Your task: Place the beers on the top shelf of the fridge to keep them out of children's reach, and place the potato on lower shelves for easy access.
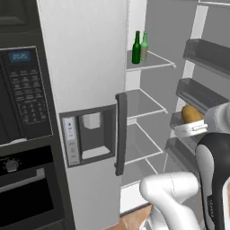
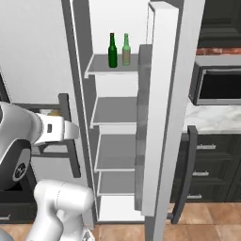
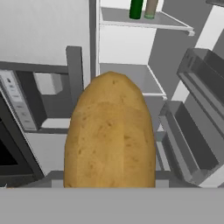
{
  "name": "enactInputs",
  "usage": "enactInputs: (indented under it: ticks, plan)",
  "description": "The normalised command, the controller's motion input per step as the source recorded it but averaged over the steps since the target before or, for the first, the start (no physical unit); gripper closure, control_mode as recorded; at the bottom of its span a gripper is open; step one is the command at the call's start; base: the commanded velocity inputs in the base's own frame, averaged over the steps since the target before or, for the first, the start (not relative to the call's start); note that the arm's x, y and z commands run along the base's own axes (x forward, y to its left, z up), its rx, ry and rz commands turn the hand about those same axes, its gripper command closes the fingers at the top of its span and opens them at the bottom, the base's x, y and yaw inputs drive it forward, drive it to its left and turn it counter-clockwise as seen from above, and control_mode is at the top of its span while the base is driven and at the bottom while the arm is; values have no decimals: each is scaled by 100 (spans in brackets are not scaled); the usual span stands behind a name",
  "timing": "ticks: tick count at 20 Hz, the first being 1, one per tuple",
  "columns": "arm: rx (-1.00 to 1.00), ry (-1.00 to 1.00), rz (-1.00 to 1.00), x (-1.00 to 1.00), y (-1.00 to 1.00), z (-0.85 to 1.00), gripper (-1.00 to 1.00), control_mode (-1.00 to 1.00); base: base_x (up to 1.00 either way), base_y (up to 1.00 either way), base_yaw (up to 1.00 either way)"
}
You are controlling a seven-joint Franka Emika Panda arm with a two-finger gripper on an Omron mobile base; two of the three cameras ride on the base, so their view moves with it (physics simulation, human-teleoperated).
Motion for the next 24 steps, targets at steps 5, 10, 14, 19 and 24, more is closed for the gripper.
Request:
enactInputs:
  ticks: [5, 10, 14, 19, 24]
  plan:
    - [0, 0, 0, 0, 0, 0, 100, 100, 51, -18, -3]
    - [0, 0, 0, 0, 0, 0, 100, 100, 34, -40, -2]
    - [0, 0, 0, 0, 0, 0, 100, 100, 31, -12, 0]
    - [0, 0, 0, 0, 0, 0, 100, 100, 43, 11, 0]
    - [0, 0, 0, 0, 0, 0, 100, 100, 56, 2, 0]
